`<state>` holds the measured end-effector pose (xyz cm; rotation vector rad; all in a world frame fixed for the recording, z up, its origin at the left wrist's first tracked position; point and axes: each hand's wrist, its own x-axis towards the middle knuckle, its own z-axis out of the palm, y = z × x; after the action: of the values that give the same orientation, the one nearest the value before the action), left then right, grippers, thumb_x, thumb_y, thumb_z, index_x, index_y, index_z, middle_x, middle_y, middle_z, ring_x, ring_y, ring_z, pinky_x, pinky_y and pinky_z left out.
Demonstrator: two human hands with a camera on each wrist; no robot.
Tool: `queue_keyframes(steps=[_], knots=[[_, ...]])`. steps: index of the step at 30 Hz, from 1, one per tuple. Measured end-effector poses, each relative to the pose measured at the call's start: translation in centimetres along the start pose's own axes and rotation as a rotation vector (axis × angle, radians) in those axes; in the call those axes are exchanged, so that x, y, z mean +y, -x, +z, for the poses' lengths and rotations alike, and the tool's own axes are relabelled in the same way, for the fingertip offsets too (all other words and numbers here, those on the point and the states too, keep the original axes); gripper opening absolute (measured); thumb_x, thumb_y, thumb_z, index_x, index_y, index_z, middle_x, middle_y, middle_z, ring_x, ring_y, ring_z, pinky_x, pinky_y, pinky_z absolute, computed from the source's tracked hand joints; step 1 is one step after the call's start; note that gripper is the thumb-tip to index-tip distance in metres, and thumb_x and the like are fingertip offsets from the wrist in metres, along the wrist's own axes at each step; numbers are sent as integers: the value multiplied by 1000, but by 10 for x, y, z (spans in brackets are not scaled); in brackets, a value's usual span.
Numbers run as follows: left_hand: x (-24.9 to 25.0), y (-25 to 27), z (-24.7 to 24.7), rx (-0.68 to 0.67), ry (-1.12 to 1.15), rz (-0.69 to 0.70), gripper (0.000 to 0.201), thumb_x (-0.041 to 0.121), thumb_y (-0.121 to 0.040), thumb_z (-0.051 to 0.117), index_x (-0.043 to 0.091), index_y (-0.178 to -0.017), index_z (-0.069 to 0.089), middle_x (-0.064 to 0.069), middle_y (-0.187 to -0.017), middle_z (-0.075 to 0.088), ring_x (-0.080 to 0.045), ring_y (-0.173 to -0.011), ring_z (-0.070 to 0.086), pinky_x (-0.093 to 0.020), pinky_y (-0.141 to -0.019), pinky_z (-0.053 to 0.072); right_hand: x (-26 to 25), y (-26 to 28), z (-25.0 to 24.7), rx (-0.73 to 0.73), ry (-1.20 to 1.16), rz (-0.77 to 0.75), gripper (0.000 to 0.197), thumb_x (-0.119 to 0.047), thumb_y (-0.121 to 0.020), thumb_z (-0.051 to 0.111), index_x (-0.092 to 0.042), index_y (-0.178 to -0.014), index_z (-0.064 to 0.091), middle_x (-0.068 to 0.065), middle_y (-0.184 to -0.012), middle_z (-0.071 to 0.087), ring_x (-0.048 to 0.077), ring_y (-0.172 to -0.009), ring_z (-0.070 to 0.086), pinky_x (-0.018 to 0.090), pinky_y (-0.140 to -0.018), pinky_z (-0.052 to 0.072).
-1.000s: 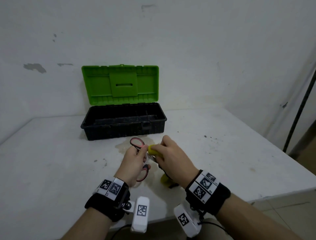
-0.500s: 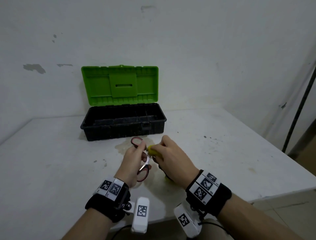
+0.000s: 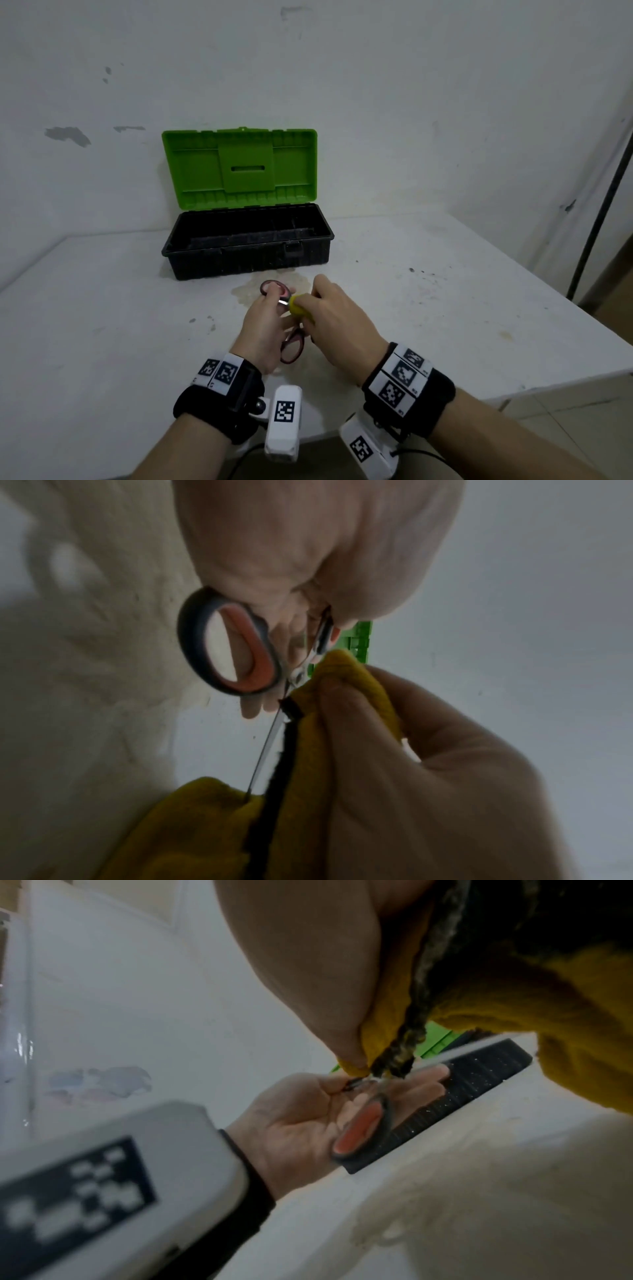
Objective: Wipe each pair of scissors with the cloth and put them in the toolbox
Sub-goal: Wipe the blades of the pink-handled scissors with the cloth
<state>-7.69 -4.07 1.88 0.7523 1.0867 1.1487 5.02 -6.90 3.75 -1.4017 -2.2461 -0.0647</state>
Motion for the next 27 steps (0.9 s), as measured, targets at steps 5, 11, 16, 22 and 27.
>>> queue_keyframes(steps=[5, 11, 16, 22, 27], knots=[[1, 0, -3, -2, -12, 4, 37, 29, -105, 41, 1, -115, 61, -20, -109, 73, -29, -83, 72, -37, -64, 56, 2, 0, 8, -53, -1, 27, 15, -15, -94, 54, -14, -105, 64, 3, -94, 39, 23, -82, 48, 42, -62, 50], [-1, -1, -4, -19, -53, 12, 39, 33, -106, 38, 4, -112, 64, -17, -111, 73, -29, -96, 73, -42, -75, 58, -1, -3, 1, -48, -9, -3, 17, -13, -93, 57, -14, -108, 66, 1, -92, 38, 21, -78, 47, 38, -64, 50], [3, 1, -1, -41, -25, 26, 40, 34, -106, 38, 4, -115, 63, -12, -104, 77, -26, -94, 73, -39, -74, 58, -2, -6, 7, -52, -2, 29, 17, -11, -92, 56, -14, -106, 65, 3, -94, 40, 23, -81, 50, 38, -64, 50], [-3, 0, -3, -60, -9, 15, 43, 38, -107, 37, 6, -119, 62, -14, -113, 74, -29, -98, 73, -40, -75, 57, -2, -7, 5, -27, -31, 29, 16, -15, -95, 54, -13, -105, 67, -1, -91, 35, 23, -78, 49, 40, -66, 51], [3, -2, -9, -67, 106, -4, 25, 25, -105, 43, 8, -95, 59, -17, -116, 73, -31, -93, 73, -50, -82, 57, 8, -5, 3, -78, -54, 69, 21, -22, -98, 53, -16, -110, 69, -1, -94, 37, 22, -84, 52, 31, -72, 48]])
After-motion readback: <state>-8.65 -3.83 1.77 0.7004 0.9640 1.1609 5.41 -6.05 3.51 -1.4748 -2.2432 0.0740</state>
